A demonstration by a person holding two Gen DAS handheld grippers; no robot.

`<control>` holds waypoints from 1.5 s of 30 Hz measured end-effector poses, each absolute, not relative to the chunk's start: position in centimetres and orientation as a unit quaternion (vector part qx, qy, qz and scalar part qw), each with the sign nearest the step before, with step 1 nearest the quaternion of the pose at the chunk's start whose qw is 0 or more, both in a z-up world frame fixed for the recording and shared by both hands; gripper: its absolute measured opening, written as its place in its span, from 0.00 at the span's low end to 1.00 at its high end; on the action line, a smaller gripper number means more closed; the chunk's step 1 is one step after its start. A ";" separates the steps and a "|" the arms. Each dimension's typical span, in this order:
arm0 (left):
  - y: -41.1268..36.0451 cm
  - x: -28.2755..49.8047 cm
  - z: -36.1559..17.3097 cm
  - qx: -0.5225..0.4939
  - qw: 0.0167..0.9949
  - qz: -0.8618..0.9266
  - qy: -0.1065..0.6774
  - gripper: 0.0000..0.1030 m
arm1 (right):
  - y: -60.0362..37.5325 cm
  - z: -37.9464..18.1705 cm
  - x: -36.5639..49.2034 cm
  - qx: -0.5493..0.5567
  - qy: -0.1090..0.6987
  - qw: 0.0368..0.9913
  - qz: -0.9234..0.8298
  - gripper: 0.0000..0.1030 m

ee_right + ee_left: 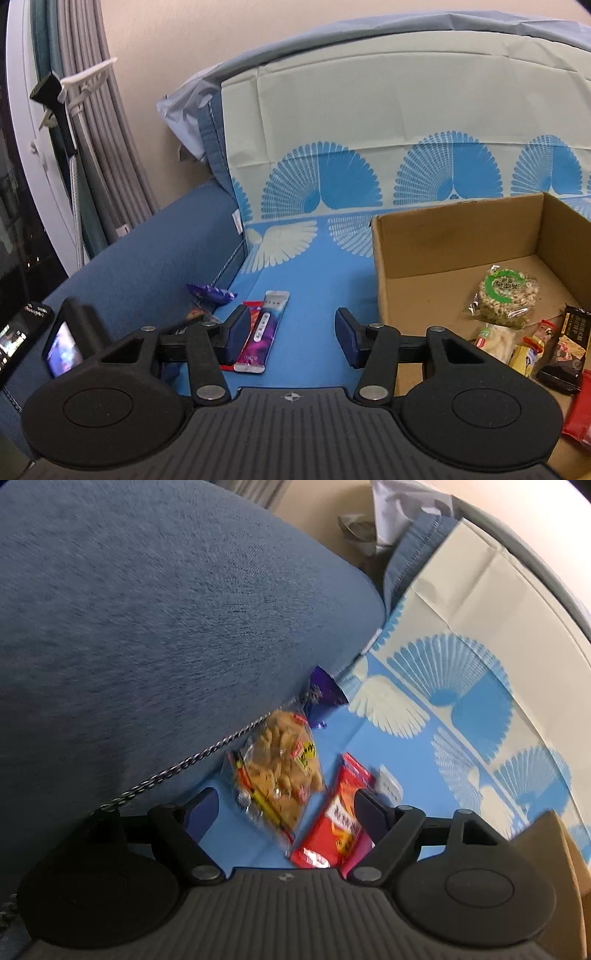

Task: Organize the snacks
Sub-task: 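Move both tools back from the box toward the remaining snacks, then grasp the purple-white bar with the right tool while the left tool grasps the cookie bag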

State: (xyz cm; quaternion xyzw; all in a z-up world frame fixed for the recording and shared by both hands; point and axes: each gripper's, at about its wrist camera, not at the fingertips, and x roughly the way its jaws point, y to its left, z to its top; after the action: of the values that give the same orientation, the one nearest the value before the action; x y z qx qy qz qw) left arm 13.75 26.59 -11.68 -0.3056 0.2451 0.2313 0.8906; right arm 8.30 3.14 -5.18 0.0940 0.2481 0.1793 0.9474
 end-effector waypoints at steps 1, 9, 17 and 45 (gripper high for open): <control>26.7 13.9 -11.9 -0.311 0.891 0.230 0.239 0.82 | 3.3 -5.3 8.4 0.089 0.249 0.947 0.180 0.52; 28.1 14.0 -12.9 -0.313 0.889 0.239 0.232 0.40 | 4.9 -6.3 8.4 0.056 0.261 0.944 0.194 0.52; 28.0 12.5 -11.8 -0.335 0.881 0.238 0.232 0.36 | 6.5 -7.0 8.3 0.019 0.264 0.939 0.218 0.52; 27.6 11.5 -12.5 -0.370 0.868 0.238 0.228 0.59 | 12.8 -11.9 22.7 -0.011 0.368 0.912 0.180 0.51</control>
State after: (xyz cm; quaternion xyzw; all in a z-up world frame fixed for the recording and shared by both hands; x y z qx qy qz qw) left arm 11.48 27.61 -12.52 -0.3704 0.2278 0.2384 0.8684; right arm 22.74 12.84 -11.89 -0.0109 0.3677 0.1795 0.9124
